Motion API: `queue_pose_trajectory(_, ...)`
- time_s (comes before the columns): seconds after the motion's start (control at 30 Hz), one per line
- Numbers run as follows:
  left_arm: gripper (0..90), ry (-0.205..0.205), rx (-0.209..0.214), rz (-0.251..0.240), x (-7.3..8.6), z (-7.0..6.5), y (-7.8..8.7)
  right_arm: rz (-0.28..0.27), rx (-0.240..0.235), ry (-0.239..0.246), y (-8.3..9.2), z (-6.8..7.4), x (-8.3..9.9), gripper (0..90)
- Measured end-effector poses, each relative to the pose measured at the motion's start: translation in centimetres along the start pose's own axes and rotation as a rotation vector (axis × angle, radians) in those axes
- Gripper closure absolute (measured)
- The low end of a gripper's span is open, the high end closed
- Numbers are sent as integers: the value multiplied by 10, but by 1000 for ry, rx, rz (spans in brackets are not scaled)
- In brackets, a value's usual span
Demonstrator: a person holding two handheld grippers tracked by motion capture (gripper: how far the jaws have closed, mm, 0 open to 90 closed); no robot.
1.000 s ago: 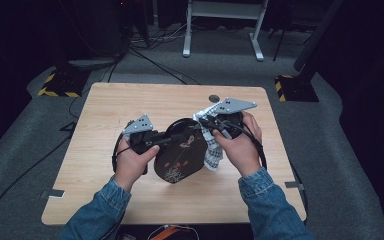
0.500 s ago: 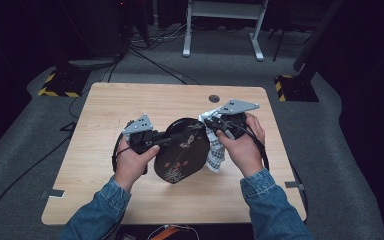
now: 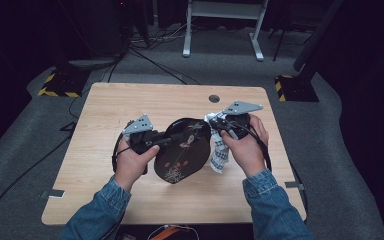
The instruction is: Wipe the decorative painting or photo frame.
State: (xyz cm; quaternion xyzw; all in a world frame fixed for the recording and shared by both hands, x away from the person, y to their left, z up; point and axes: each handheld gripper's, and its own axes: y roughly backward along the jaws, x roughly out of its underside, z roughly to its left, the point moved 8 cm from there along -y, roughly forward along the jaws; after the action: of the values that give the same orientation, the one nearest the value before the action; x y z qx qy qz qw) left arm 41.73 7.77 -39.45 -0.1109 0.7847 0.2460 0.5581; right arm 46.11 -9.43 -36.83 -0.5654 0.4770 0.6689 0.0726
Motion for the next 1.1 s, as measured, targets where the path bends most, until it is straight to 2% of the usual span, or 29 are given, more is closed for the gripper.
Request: queue_pose_trajectory(1.1,795,-3,-3,0,0,0,0,71,32,-31,-12,-12,28,817)
